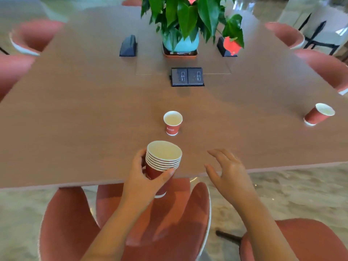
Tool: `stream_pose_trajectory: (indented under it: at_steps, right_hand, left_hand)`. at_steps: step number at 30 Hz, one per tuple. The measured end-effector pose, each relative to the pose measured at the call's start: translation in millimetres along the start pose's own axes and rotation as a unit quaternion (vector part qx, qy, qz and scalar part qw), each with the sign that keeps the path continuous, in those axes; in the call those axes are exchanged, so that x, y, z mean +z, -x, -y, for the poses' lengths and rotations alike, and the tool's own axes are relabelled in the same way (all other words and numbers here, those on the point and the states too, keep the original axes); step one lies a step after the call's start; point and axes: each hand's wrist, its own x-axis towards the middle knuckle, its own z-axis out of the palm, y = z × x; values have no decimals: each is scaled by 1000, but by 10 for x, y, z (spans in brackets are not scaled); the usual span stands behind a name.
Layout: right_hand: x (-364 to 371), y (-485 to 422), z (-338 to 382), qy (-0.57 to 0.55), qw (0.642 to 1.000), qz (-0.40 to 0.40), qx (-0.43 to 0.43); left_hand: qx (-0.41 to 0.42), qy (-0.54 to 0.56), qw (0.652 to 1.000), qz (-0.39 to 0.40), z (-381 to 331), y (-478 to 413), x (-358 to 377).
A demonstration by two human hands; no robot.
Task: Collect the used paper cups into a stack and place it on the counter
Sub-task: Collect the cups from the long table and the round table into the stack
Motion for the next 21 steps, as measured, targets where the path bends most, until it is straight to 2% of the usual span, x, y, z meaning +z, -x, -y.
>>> stream_pose_trajectory:
  at_steps: [12, 21]
  right_hand:
    - [570, -1057, -420, -7, 989, 131, -70]
    - [944, -1532, -453, -37, 981, 165, -97]
  left_hand:
    - [-48, 6, 989, -137, 94, -299, 185]
    - [-73, -24, 980, -186, 200, -379, 186]
